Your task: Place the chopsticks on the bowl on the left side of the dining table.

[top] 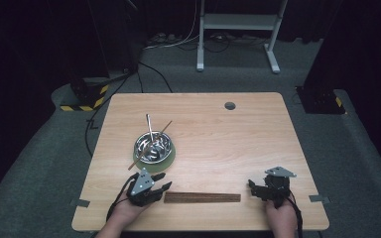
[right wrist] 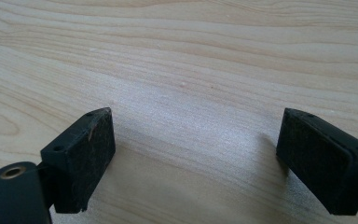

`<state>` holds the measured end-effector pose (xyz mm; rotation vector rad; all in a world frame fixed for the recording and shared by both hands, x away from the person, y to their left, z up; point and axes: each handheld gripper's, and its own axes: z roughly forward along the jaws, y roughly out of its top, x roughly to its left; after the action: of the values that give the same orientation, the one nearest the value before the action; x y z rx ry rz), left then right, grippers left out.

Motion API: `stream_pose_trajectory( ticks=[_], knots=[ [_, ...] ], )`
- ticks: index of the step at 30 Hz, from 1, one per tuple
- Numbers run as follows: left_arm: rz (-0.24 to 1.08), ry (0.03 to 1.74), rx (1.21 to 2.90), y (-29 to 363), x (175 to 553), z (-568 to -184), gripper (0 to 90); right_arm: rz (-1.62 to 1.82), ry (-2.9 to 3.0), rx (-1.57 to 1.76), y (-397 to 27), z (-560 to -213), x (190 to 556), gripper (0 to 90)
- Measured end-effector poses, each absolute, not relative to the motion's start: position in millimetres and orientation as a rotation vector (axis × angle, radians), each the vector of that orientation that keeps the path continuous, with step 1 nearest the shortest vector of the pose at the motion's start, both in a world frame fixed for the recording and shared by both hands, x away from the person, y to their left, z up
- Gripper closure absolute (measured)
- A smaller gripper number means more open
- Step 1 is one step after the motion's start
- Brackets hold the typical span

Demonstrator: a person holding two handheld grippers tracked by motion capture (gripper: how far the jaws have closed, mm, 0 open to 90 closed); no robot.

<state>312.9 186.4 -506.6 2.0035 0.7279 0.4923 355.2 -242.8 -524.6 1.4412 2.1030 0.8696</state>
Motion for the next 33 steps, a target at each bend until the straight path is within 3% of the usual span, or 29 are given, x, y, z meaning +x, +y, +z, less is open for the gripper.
stream_pose_trajectory(
  ticks=[13,33],
  knots=[
    [0.406,0.721,2.095,173,318,-522,57.6,0.869,2.105,1.435,-243,-525,355,11.2],
    [0.432,0.737,2.135,171,320,-525,56.9,0.87,2.106,1.433,-243,-525,355,11.2]
  ],
)
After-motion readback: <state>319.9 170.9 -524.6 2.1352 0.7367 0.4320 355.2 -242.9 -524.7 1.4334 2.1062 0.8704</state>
